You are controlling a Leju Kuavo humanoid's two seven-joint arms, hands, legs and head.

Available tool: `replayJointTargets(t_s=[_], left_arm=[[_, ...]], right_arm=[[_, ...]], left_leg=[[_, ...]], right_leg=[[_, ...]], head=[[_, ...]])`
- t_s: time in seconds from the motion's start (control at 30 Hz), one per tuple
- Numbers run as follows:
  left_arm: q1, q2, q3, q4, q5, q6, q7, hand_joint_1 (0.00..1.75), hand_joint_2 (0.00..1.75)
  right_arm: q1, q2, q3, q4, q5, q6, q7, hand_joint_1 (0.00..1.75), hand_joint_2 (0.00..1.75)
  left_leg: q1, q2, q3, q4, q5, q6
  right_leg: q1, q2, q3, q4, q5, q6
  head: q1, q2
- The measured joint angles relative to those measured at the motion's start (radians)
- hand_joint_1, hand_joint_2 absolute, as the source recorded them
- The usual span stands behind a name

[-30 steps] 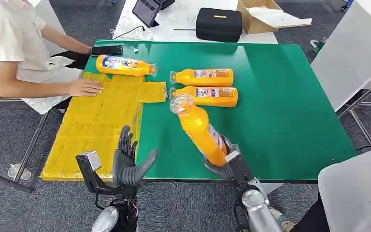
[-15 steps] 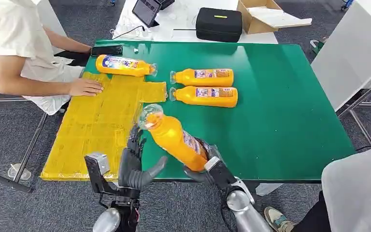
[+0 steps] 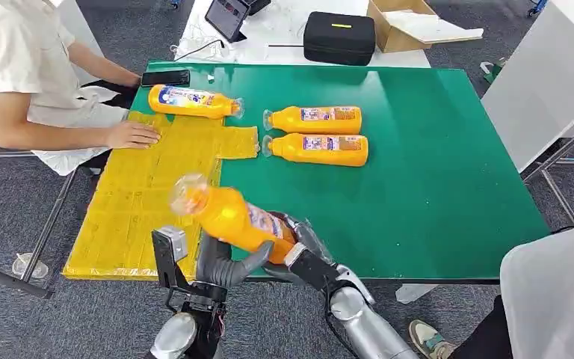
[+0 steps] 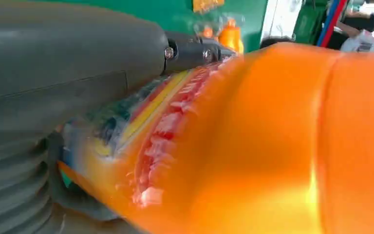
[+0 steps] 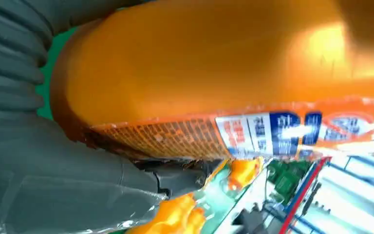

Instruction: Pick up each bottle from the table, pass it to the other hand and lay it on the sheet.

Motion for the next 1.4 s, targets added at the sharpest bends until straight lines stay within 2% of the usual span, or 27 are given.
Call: replayJointTargets(t_s=[0.23,0.33,0.37,0.4,0.43,0.53,0.6,0.63,0.67,0.77,0.8,0.83,0.87,1.27,1.33,1.4], left_arm=[[-0.018,0.000,0.002,0.012,0.006,-0.040,0.000,0.00,1.75],[-0.023,0.000,0.004,0.018,0.053,-0.112,0.019,0.00,1.75],[-0.024,0.000,0.003,0.018,0.065,-0.144,0.021,0.17,1.75],[-0.026,0.000,0.005,0.019,0.067,-0.160,0.021,1.69,1.75],[-0.028,0.001,0.008,0.021,0.073,-0.173,0.021,1.75,1.75],[-0.032,0.001,0.016,0.030,0.089,-0.216,0.019,1.75,1.75],[-0.032,0.001,0.031,0.037,0.110,-0.265,0.014,1.75,1.75],[-0.032,0.001,0.036,0.040,0.121,-0.291,0.012,1.75,1.75],[-0.033,0.001,0.040,0.043,0.128,-0.312,0.007,1.75,1.75],[-0.039,0.001,0.045,0.052,0.126,-0.342,-0.010,1.75,1.75],[-0.039,0.001,0.047,0.052,0.124,-0.346,-0.012,1.75,1.75],[-0.039,0.001,0.048,0.052,0.123,-0.349,-0.013,1.75,1.75],[-0.039,0.001,0.051,0.052,0.120,-0.351,-0.015,1.75,1.75],[-0.034,-0.005,0.064,0.024,0.071,-0.267,-0.027,1.75,1.75],[-0.033,-0.006,0.064,0.018,0.039,-0.211,-0.037,1.75,1.75],[-0.033,-0.008,0.073,0.006,-0.026,-0.082,-0.045,1.75,1.75]], right_arm=[[-0.019,-0.001,0.030,0.020,0.014,0.013,0.009,1.75,1.75],[-0.031,-0.005,0.043,0.033,0.024,0.034,0.019,1.75,1.75],[-0.035,-0.009,0.048,0.039,0.024,0.047,0.019,1.75,1.75],[-0.039,-0.011,0.052,0.044,0.025,0.056,0.017,1.75,1.75],[-0.044,-0.015,0.058,0.049,0.026,0.063,0.013,1.75,1.75],[-0.056,-0.019,0.063,0.063,0.019,0.086,-0.004,1.75,1.75],[-0.062,-0.023,0.064,0.073,-0.008,0.131,-0.022,1.68,1.75],[-0.065,-0.025,0.064,0.077,-0.017,0.149,-0.029,1.45,1.75],[-0.068,-0.027,0.064,0.080,-0.026,0.165,-0.036,1.33,1.75],[-0.078,-0.029,0.069,0.094,-0.049,0.198,-0.048,1.43,1.75],[-0.079,-0.029,0.069,0.097,-0.054,0.201,-0.050,1.40,1.75],[-0.079,-0.029,0.069,0.098,-0.057,0.203,-0.051,0.56,1.75],[-0.078,-0.029,0.070,0.100,-0.059,0.203,-0.052,0.02,1.75],[-0.054,-0.014,0.068,0.102,-0.073,0.178,-0.025,0.00,1.75],[-0.050,-0.011,0.068,0.101,-0.066,0.142,-0.021,0.00,1.75],[-0.033,-0.006,0.059,0.094,-0.037,0.043,-0.021,0.00,1.75]], left_leg=[[0.000,0.000,0.000,0.000,0.000,0.000],[0.000,0.000,0.000,0.000,0.000,0.000],[0.000,0.000,0.000,0.000,0.000,0.000],[0.000,0.000,0.000,0.000,0.000,0.000],[0.000,0.000,0.000,0.000,0.000,0.000],[0.000,0.000,0.000,0.000,0.000,0.000],[0.000,0.000,0.000,0.000,0.000,0.000],[0.000,0.000,0.000,0.000,0.000,0.000],[0.000,0.000,0.000,0.000,0.000,0.000],[0.000,0.000,0.000,0.000,0.000,0.000],[0.000,0.000,0.000,0.000,0.000,0.000],[0.000,0.000,0.000,0.000,0.000,0.000],[0.000,0.000,0.000,0.000,0.000,0.000],[0.000,0.000,0.000,0.000,0.000,0.000],[0.000,0.000,0.000,0.000,0.000,0.000],[0.000,0.000,0.000,0.000,0.000,0.000]], right_leg=[[0.000,0.000,0.000,0.000,0.000,0.000],[0.000,0.000,0.000,0.000,0.000,0.000],[0.000,0.000,0.000,0.000,0.000,0.000],[0.000,0.000,0.000,0.000,0.000,0.000],[0.000,0.000,0.000,0.000,0.000,0.000],[0.000,0.000,0.000,0.000,0.000,0.000],[0.000,0.000,0.000,0.000,0.000,0.000],[0.000,0.000,0.000,0.000,0.000,0.000],[0.000,0.000,0.000,0.000,0.000,0.000],[0.000,0.000,0.000,0.000,0.000,0.000],[0.000,0.000,0.000,0.000,0.000,0.000],[0.000,0.000,0.000,0.000,0.000,0.000],[0.000,0.000,0.000,0.000,0.000,0.000],[0.000,0.000,0.000,0.000,0.000,0.000],[0.000,0.000,0.000,0.000,0.000,0.000],[0.000,0.000,0.000,0.000,0.000,0.000]], head=[[0.000,0.000],[-0.001,0.000],[0.000,0.000],[0.000,0.000],[-0.001,0.000],[0.000,0.000],[0.000,0.000],[0.000,0.000],[-0.001,0.000],[0.000,0.000],[-0.001,0.000],[0.000,0.000],[0.000,0.000],[0.000,0.000],[0.000,0.000],[0.000,0.000]])
